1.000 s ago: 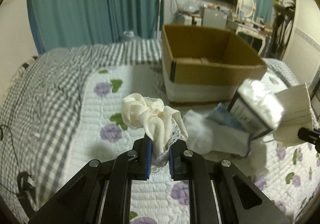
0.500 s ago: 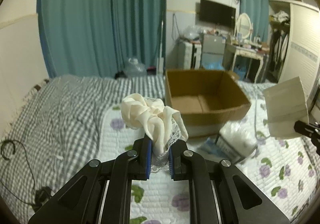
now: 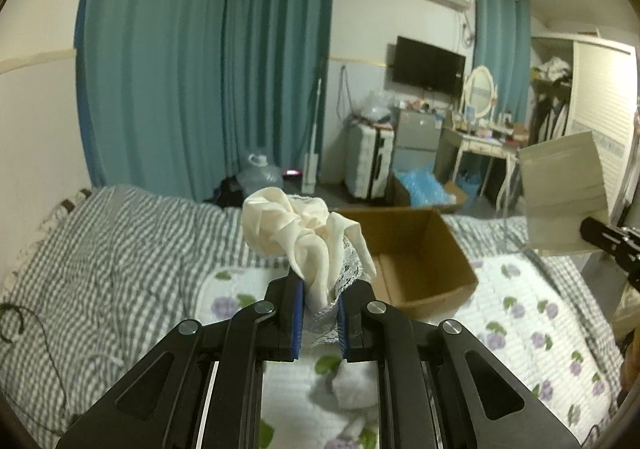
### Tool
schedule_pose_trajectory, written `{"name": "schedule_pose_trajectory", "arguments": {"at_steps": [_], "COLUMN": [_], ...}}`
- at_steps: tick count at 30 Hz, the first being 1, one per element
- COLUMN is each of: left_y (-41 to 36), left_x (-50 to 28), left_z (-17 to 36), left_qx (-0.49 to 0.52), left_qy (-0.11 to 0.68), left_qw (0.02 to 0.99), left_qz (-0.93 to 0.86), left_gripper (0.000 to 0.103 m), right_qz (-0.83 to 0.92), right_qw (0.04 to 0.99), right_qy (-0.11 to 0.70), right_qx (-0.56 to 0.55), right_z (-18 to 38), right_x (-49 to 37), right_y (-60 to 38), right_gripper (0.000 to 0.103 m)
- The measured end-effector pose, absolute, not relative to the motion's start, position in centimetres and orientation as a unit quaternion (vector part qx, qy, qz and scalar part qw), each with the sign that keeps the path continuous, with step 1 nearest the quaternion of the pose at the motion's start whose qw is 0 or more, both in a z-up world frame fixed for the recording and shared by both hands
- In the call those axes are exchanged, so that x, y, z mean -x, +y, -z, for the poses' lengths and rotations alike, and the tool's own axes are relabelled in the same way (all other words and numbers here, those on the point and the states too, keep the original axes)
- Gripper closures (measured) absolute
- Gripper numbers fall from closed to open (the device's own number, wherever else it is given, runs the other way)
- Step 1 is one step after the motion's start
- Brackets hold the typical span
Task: Organize soft objects
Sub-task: 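Carry the scrunchie and cable device with both tools over the cardboard box, then open the left tool over the box while the right tool releases the cable device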
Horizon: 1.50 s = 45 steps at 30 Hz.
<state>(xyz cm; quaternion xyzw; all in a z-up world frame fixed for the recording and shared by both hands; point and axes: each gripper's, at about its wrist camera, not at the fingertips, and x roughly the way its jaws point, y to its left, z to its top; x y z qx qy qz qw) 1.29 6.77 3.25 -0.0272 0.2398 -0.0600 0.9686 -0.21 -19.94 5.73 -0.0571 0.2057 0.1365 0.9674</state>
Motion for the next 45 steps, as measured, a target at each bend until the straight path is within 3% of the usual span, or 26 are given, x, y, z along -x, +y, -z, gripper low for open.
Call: {"name": "schedule_pose_trajectory", "arguments": {"at_steps": [13, 28, 39, 43, 44, 45], "left_y": [4.2, 0.6, -1.5, -1.7, -1.8, -1.9], "left_x": [-8.4, -17.2, -19.3, -19.3, -19.3, -19.1], "left_z": [-2.7, 3.9, 7.2, 7.6, 7.4, 7.3], "left_qx": [0.019, 0.011, 0.002, -0.001, -0.003, -0.005], "left_qy": [0.230, 0.294, 0.360, 0.369, 0.368, 0.367], "left_qw": [0.970, 0.954, 0.929, 0.926, 0.926, 0.927], "left_qz": [0.077, 0.062, 0.086, 0.081, 0.080, 0.079], "left_gripper": [0.090, 0.089, 0.084, 0.063, 0.059, 0.049], "right_qz": [-0.158, -0.170, -0.161, -0.152, -0.150, -0.148], "right_qw": [0.956, 0.931, 0.916, 0.920, 0.921, 0.922], "right_qy": [0.228, 0.314, 0.356, 0.351, 0.349, 0.346], "right_qx": [0.094, 0.076, 0.089, 0.090, 0.090, 0.089], "right_z": [-2.7, 4.3, 7.9, 7.6, 7.4, 7.2], "right_x": [-8.6, -16.2, -18.4, -18.2, -18.0, -17.8], "right_y": [-18.6, -19.0, -18.5, -18.8, -18.6, -18.7], "right_gripper": [0.099, 0.099, 0.099, 0.096, 0.086, 0.068]}}
